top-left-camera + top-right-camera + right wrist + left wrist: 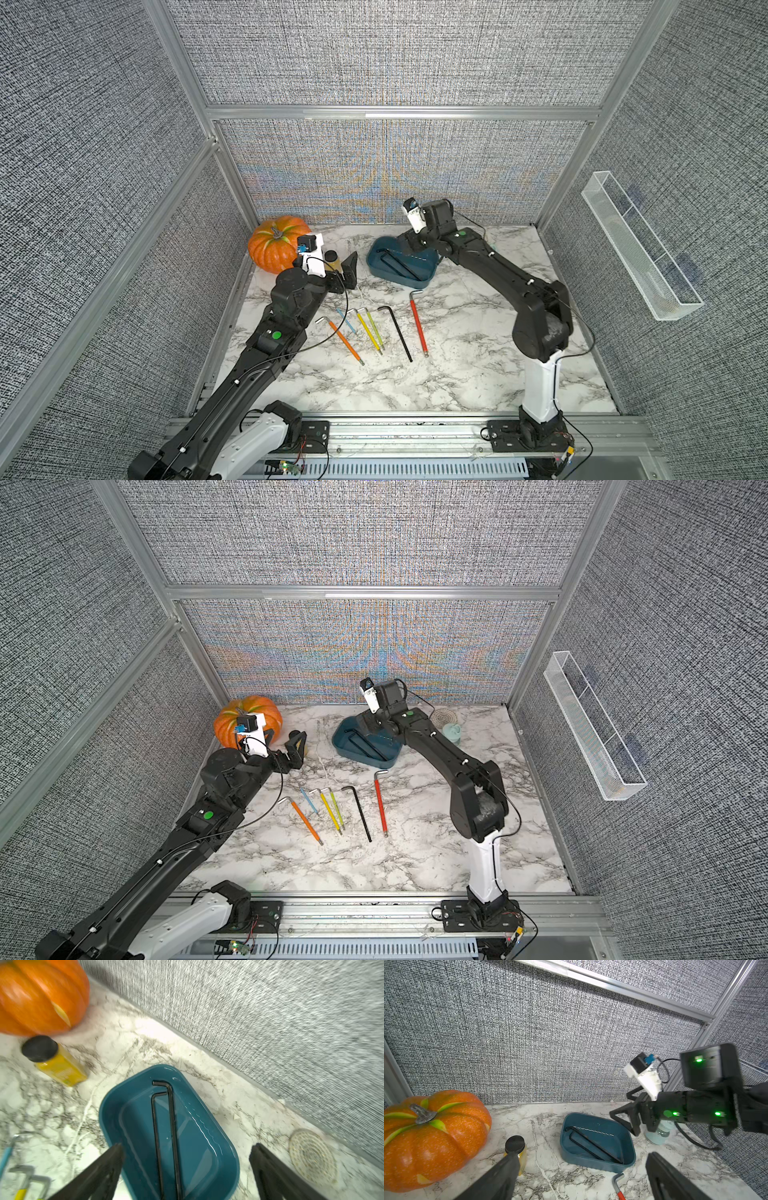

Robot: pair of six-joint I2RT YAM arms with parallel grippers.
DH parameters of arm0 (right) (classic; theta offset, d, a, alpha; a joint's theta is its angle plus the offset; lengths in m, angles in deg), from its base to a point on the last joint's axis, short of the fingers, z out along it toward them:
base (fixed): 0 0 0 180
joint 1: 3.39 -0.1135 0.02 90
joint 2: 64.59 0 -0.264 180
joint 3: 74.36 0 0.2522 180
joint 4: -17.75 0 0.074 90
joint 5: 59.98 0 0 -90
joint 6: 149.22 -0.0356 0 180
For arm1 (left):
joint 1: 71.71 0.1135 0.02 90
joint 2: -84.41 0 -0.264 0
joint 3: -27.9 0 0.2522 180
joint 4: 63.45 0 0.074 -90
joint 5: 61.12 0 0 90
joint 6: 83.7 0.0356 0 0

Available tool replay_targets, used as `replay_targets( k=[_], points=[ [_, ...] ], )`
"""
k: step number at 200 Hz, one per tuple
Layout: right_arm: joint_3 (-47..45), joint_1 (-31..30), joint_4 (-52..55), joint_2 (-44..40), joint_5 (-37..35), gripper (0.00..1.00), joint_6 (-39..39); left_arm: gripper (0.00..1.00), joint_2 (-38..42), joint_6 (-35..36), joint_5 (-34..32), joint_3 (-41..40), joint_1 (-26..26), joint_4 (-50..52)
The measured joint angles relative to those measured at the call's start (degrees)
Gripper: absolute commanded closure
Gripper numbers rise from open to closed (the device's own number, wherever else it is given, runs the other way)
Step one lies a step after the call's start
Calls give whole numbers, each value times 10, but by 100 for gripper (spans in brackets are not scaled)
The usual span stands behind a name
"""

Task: Put the hex key on the desktop into the storage box
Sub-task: Place the Allen key in the storage box, then pick up the Allen key from the center of the board.

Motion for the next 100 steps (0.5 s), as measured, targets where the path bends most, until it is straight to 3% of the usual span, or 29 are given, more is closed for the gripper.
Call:
replay_targets(
  k=[48,100],
  points=[
    [-116,-13,3,-139,-29,1,-67,0,-12,2,17,2,0,2],
    [-230,-54,63,-228,-56,1,-123,0,-17,0,35,2,0,-2]
  ],
)
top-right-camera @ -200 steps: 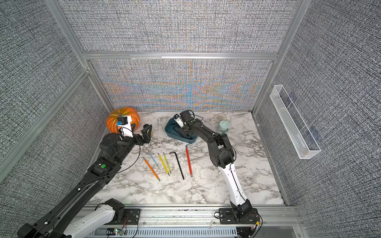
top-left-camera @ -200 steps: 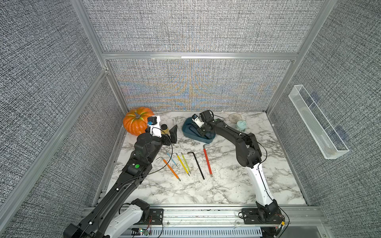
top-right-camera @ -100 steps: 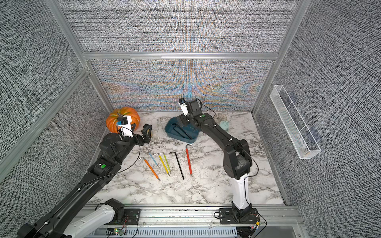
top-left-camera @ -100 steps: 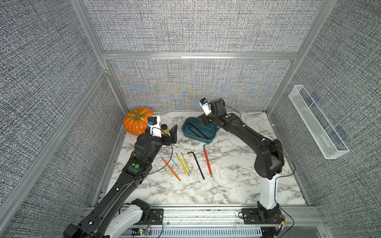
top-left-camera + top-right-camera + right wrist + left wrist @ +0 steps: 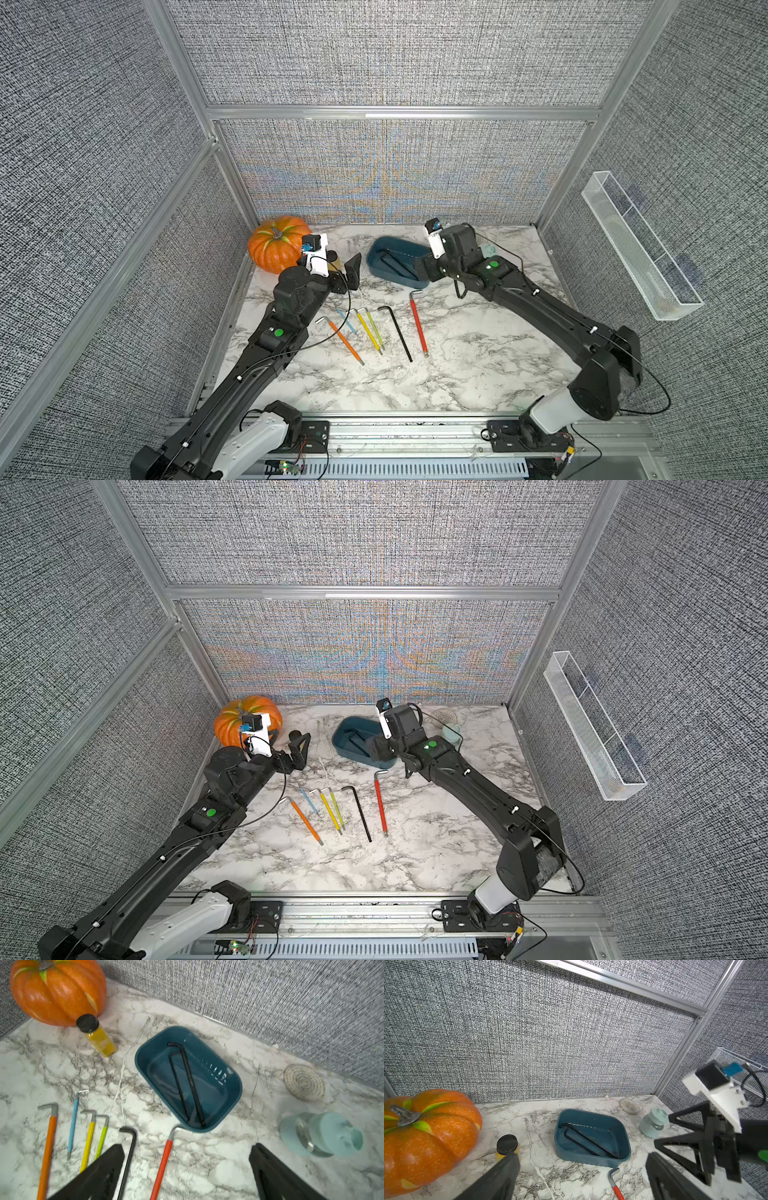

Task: Put the hex key on the desktop into the storage box
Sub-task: Pick up the Allen key from the center of the board.

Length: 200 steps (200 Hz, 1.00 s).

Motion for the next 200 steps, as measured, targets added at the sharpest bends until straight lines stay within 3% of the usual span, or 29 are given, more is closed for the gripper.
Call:
replay_targets(
  k=[46,91,200],
  points=[
    [-71,-35,40,-13,-6,1,-65,0,-2,-11,2,-3,0,-7],
    [-94,-76,50,41,5,1,-125,0,1,-26,2,-8,0,-10],
    [-102,-84,38,164,28,12,-186,0,0,-32,2,-12,0,-9]
  ],
)
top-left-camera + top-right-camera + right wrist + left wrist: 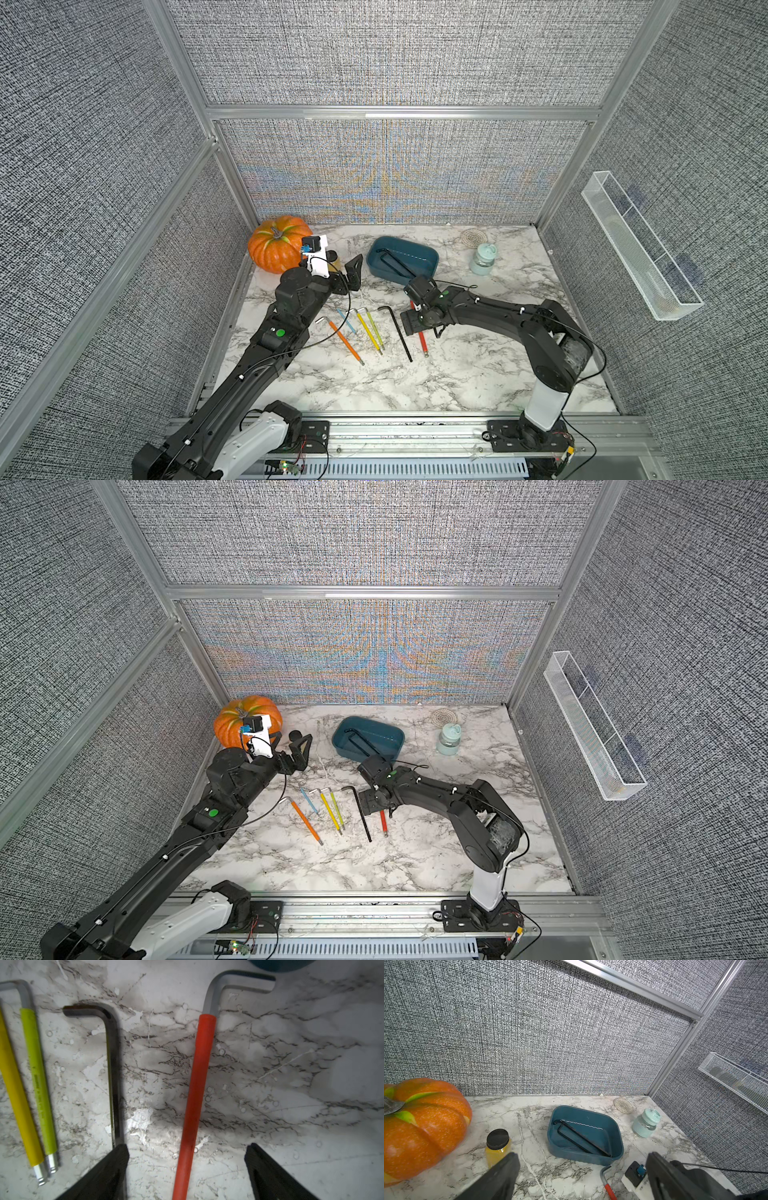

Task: Put the hex key on the desktop into the storage box
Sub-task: Pick up the Allen key from the center of the board.

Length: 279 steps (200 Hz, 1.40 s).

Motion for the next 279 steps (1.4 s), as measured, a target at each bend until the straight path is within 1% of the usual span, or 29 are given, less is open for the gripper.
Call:
replay_targets(
  k=[21,28,31,40,65,90,98,117,126,135,159,165,175,184,219,256,279],
  points=[
    [0,0,-5,8,2,17,-2,0,-2,0,0,0,0,0],
    [0,0,-5,10,3,22,-3,0,-3,0,0,0,0,0],
    [0,0,-6,11,3,27,-2,0,-3,0,0,0,0,0],
    [0,0,-9,14,5,33,-3,0,-4,0,0,0,0,0],
    [0,1,-17,25,16,37,-4,0,-7,0,0,0,0,0],
    [-3,2,-28,30,25,50,-3,0,-9,0,0,0,0,0],
    [-5,3,-30,30,31,53,-3,0,-10,0,0,0,0,0],
    [-9,5,-34,31,34,70,-3,0,-11,0,0,2,0,4],
    [-10,7,-35,31,34,72,-4,0,-12,0,0,6,0,9],
    [-11,7,-35,31,35,74,-4,0,-17,0,0,14,0,15],
    [-12,7,-39,31,36,91,-11,0,-50,-4,0,71,0,63],
    [-12,7,-42,31,40,93,2,0,-61,-4,1,86,0,75],
    [-12,7,-45,31,41,94,-5,0,-79,-4,5,108,0,97],
    [-12,5,-45,31,41,100,-5,0,-92,-4,10,120,0,113],
    [-14,-3,-41,21,48,100,3,0,-114,-12,19,131,0,162],
    [-15,-20,-33,-24,48,100,43,0,-153,-19,60,218,4,224],
    [-16,-31,-32,-65,42,100,77,0,-154,-19,75,243,5,242]
  ],
)
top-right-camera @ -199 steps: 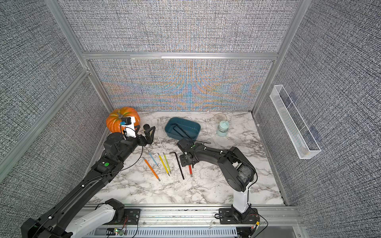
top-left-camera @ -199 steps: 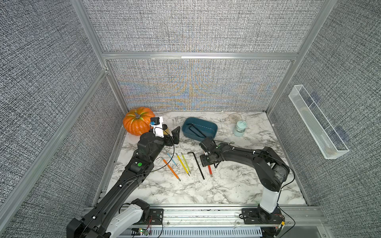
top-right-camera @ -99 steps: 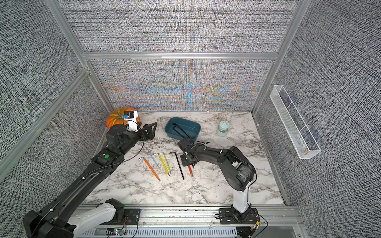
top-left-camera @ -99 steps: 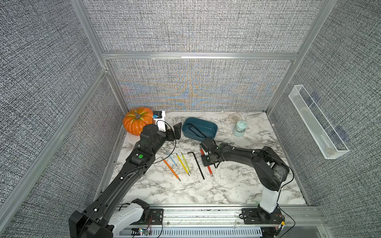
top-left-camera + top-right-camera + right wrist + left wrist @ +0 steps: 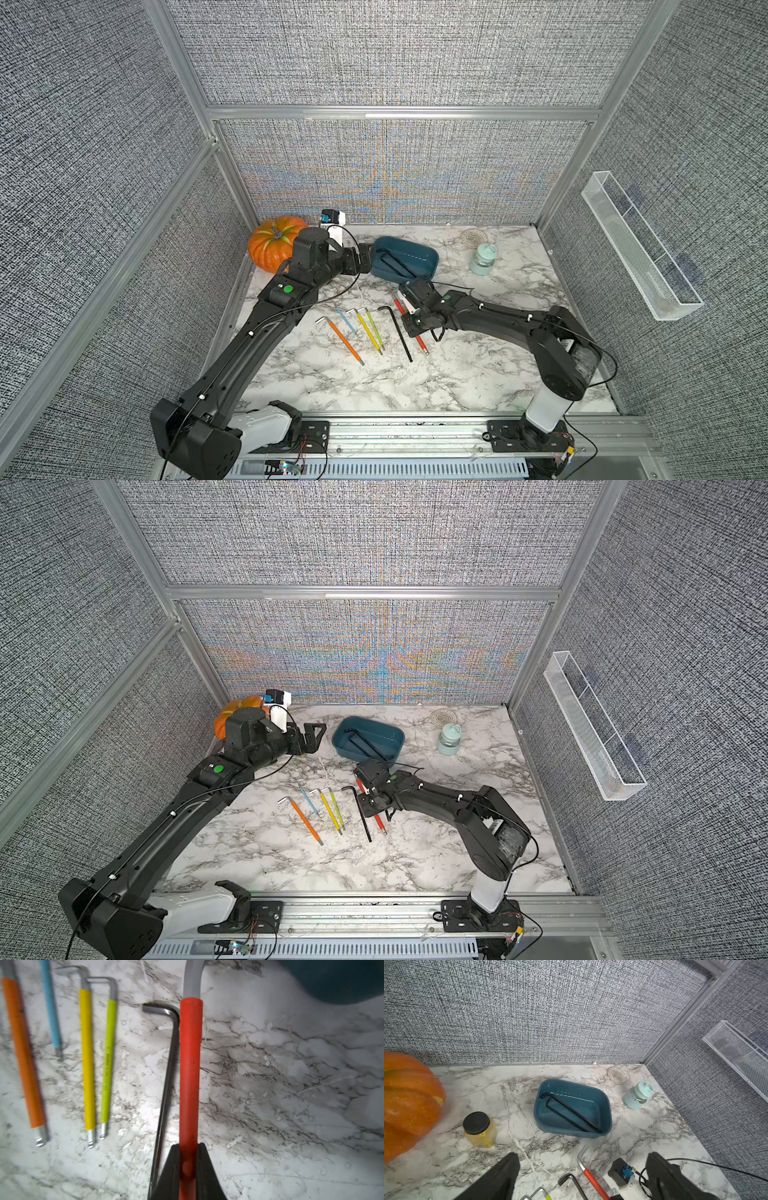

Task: Put the hex key on the desktop into the storage box
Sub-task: Pick up the Allen key from the center of the board, then place the Allen key in the storage box.

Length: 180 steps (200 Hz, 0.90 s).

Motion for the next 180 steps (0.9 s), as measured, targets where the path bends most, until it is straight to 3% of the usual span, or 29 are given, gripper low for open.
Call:
replay_targets(
  k=[48,104,180],
  points=[
    [49,4,3,-61,-32,100,72,0,-5,-15,31,2,2,31],
    [173,42,9,-10,-41,100,196,0,-18,-36,89,61,2,68],
    [250,150,-16,118,-2,100,296,0,-68,-66,74,78,5,75]
  ],
)
